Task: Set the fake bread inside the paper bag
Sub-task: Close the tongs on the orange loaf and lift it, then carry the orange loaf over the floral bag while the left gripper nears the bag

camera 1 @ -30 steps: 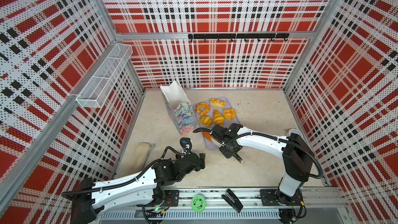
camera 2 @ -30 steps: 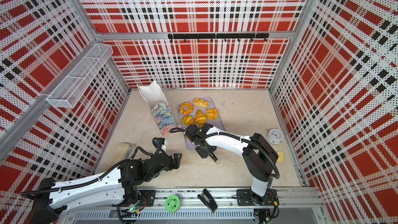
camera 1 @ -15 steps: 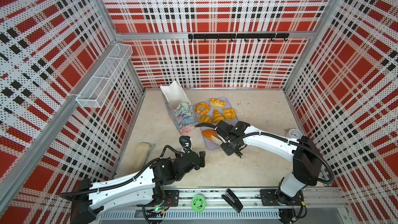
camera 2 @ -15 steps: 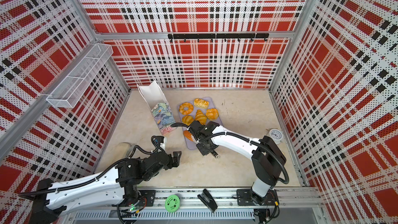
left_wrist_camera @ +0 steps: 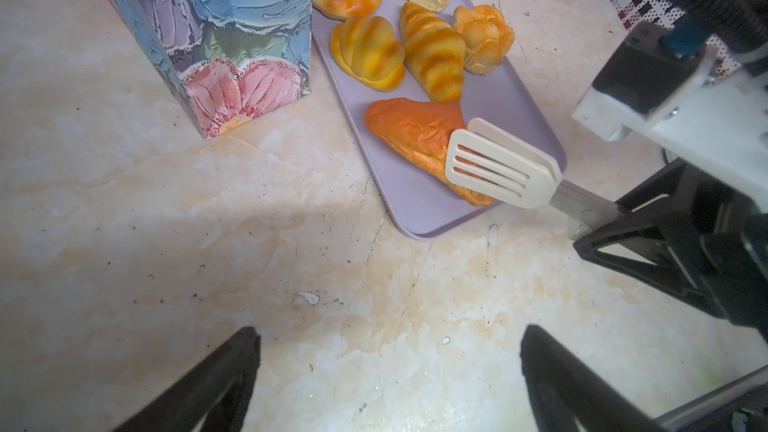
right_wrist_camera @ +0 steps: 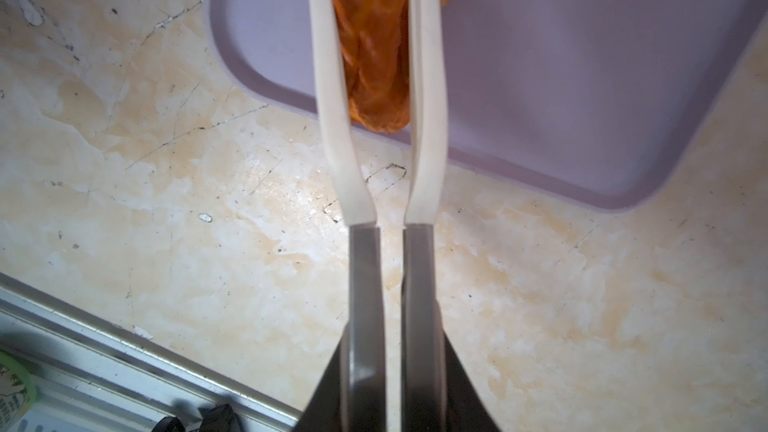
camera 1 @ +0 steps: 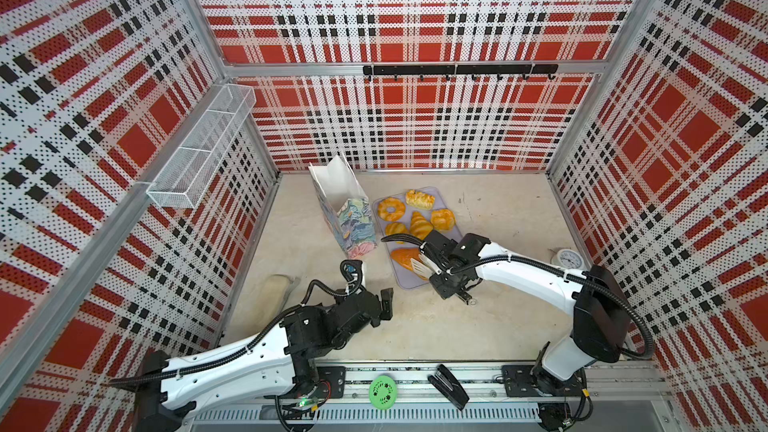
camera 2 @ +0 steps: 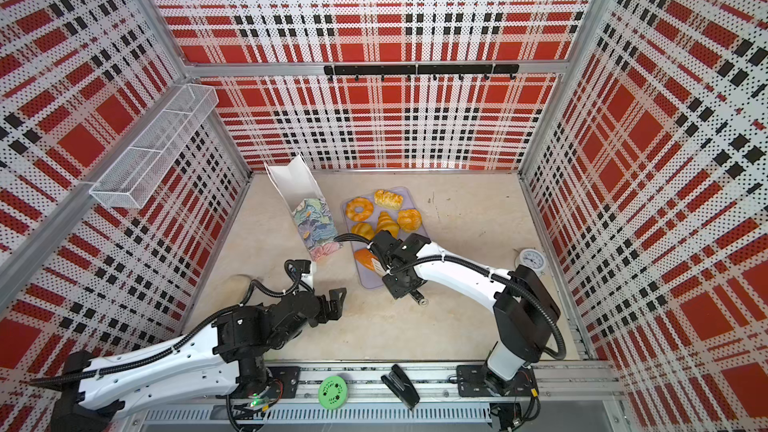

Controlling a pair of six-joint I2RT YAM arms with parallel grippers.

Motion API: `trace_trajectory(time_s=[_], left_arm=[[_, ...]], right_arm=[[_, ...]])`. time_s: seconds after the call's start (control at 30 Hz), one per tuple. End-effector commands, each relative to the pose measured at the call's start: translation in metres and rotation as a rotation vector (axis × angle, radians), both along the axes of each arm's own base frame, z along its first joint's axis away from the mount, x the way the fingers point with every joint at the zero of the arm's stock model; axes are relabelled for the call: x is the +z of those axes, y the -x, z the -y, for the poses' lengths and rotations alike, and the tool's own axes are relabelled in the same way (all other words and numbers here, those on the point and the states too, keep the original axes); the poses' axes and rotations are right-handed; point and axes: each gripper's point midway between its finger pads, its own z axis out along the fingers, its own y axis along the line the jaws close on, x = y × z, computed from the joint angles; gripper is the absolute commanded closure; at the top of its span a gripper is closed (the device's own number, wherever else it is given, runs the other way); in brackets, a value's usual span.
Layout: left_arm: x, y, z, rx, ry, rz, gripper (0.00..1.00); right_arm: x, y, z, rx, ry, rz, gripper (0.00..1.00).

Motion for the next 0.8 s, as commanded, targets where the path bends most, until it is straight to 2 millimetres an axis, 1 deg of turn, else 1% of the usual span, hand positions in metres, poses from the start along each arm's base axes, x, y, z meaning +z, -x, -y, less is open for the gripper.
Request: trace_trajectory(time_s=[0.0,0.1,0.33,0.5,0.77], left_arm=[[0.013,-0.005,-0.004,0.018,-0.006,0.033,0.01],[0.016,-0.007,-0.004,0.018,-0.005,0.039,0.01],[0.028,-0.009,-0.002,-0.01,-0.018,0.054,0.01],[0.035,-0.013,-0.001,-0.037,-0.014,0.047,0.01],[0.057,-0.021,0.0,-0.091,-0.012,0.055,0.01]], right_arm=[[0.015,-0.007,-0.004,-0.006,-0.062,0.05,0.82],[0.016,-0.008,-0.004,-0.008,-0.062,0.054,0.82],[0.03,-0.013,-0.007,-0.016,-0.112,0.091,0.81],[0.044,-0.017,-0.01,-0.019,-0.155,0.115,0.81],[0.067,-0.026,-0.011,-0.031,-0.2,0.148,0.81]])
